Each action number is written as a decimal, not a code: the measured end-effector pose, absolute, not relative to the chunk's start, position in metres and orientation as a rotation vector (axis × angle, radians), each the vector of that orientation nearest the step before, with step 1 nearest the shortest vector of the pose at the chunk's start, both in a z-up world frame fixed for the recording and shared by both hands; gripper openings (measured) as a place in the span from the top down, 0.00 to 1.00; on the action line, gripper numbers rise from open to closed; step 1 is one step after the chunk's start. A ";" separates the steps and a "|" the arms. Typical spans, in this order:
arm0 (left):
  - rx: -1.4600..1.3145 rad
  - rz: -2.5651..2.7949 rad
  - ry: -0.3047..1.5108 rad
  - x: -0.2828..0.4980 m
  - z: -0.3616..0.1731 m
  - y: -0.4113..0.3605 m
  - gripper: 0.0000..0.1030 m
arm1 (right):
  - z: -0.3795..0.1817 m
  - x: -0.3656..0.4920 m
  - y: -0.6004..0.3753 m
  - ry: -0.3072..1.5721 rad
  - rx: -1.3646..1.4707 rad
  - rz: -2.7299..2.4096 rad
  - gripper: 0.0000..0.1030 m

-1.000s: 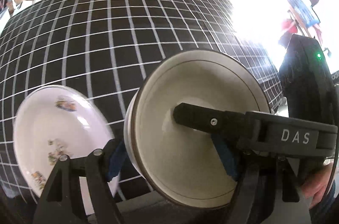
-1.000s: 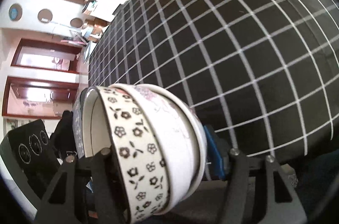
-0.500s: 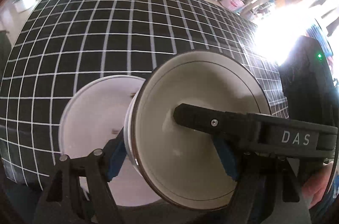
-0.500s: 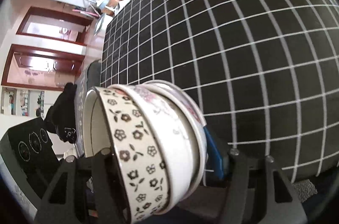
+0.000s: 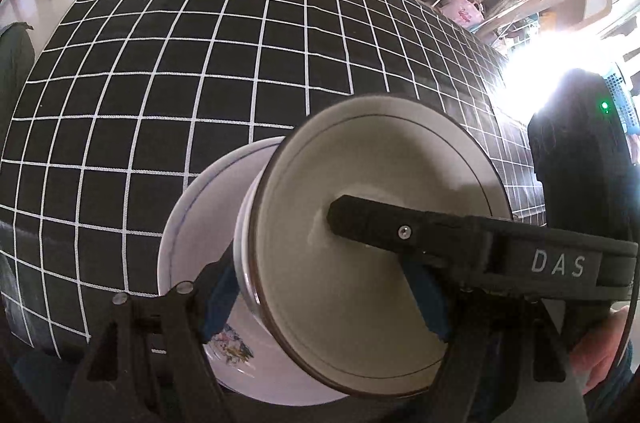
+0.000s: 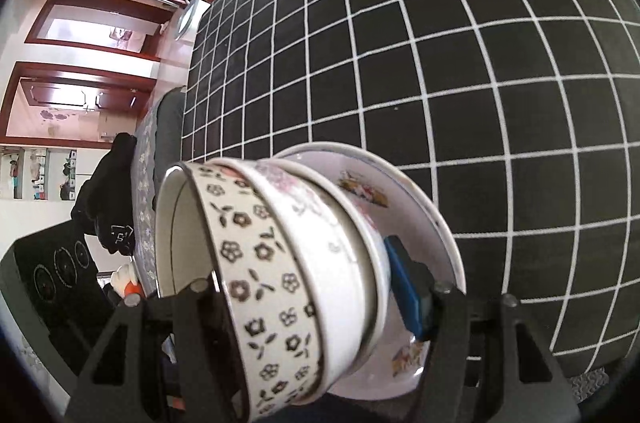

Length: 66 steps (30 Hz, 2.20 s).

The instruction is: Organize plates and bowls

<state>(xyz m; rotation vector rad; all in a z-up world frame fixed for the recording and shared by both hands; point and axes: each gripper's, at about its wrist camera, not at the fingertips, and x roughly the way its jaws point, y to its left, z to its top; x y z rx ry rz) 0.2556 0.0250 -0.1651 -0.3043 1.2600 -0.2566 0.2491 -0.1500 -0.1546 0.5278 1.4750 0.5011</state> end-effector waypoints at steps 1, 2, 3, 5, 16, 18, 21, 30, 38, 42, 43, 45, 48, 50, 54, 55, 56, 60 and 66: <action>-0.308 -0.257 1.261 0.255 -0.166 0.025 0.27 | -0.155 0.248 -0.150 1.474 0.519 0.502 0.35; -0.312 -0.258 1.263 0.254 -0.166 0.025 0.27 | -0.155 0.248 -0.151 1.474 0.515 0.501 0.35; -0.317 -0.259 1.265 0.253 -0.167 0.025 0.27 | -0.155 0.248 -0.151 1.474 0.509 0.500 0.35; -0.324 -0.258 1.271 0.251 -0.172 0.028 0.27 | -0.158 0.247 -0.152 1.480 0.509 0.495 0.35; -0.321 -0.251 1.261 0.256 -0.178 0.028 0.28 | -0.163 0.246 -0.157 1.496 0.546 0.509 0.35; -0.296 -0.246 1.249 0.255 -0.176 0.026 0.28 | -0.162 0.245 -0.158 1.497 0.545 0.509 0.35; -0.226 -0.224 1.222 0.252 -0.170 0.020 0.28 | -0.154 0.244 -0.158 1.460 0.492 0.503 0.35; -0.270 -0.209 1.240 0.245 -0.173 0.030 0.28 | -0.143 0.233 -0.168 1.400 0.441 0.504 0.35; -0.271 -0.190 1.212 0.226 -0.162 0.035 0.28 | -0.137 0.220 -0.170 1.355 0.398 0.498 0.35; -0.273 -0.174 1.192 0.218 -0.156 0.035 0.28 | -0.130 0.218 -0.172 1.324 0.386 0.475 0.35; -0.269 -0.171 1.183 0.215 -0.152 0.036 0.28 | -0.127 0.217 -0.173 1.313 0.382 0.472 0.35; -0.263 -0.165 1.164 0.213 -0.144 0.035 0.28 | -0.119 0.215 -0.175 1.287 0.374 0.466 0.35; -0.242 -0.151 1.124 0.204 -0.129 0.036 0.28 | -0.108 0.210 -0.177 1.250 0.364 0.453 0.35; -0.227 -0.151 1.100 0.198 -0.119 0.034 0.28 | -0.103 0.206 -0.180 1.230 0.361 0.447 0.35; -0.188 -0.124 1.045 0.184 -0.102 0.026 0.28 | -0.091 0.196 -0.187 1.183 0.335 0.431 0.35; -0.165 -0.111 1.017 0.178 -0.094 0.023 0.28 | -0.086 0.191 -0.190 1.163 0.320 0.422 0.35; -0.143 -0.102 0.993 0.173 -0.087 0.019 0.28 | -0.082 0.187 -0.192 1.149 0.307 0.415 0.35; -0.069 -0.076 0.908 0.152 -0.063 0.005 0.28 | -0.065 0.169 -0.199 1.080 0.240 0.387 0.35; 0.059 -0.072 0.780 0.113 -0.034 -0.023 0.28 | -0.045 0.137 -0.216 0.991 0.117 0.306 0.35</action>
